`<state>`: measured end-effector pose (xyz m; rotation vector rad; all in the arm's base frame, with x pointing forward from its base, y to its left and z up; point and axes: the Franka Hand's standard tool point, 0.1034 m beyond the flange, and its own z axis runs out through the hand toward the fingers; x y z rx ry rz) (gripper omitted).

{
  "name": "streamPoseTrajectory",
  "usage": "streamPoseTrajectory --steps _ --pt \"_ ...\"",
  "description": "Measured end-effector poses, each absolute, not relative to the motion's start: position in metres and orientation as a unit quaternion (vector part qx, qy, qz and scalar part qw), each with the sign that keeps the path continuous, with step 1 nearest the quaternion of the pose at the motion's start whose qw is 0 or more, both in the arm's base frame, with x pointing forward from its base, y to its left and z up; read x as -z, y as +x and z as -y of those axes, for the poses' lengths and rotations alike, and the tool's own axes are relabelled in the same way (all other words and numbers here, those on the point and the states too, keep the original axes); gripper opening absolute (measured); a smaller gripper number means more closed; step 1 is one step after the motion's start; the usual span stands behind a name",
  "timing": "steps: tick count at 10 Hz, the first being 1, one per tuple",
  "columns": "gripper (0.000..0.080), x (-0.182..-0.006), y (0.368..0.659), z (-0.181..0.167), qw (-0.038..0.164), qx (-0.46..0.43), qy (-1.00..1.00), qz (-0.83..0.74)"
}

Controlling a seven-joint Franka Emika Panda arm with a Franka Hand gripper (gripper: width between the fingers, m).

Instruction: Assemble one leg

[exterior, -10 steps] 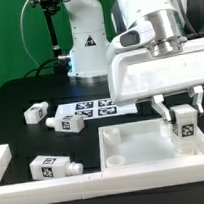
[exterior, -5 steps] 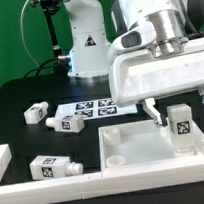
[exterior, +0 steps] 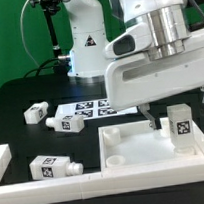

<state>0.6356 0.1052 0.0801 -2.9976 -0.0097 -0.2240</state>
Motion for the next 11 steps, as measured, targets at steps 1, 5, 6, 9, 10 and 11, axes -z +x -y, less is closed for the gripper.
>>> streamPoseTrajectory --steps 1,5,6,9,10,11 --pt "0.0648 -0.0810 0.6361 -0.1048 0.072 0.040 -0.997 0.004" --pt "0.0621 -0.0792 0.6404 -0.0999 0.072 0.034 -0.997 -0.011" --pt "0.0449 -0.0790 0.6403 -0.0998 0.072 0.033 -0.997 -0.012" --pt "0.0284 -0.0786 0.6400 -0.1004 0.075 0.026 -0.991 -0.103" --pt "0.0284 -0.0784 0.6400 -0.1004 0.076 0.023 -0.986 -0.145" --pt "0.0284 -0.0781 0.6408 -0.1018 0.078 0.023 -0.972 -0.220"
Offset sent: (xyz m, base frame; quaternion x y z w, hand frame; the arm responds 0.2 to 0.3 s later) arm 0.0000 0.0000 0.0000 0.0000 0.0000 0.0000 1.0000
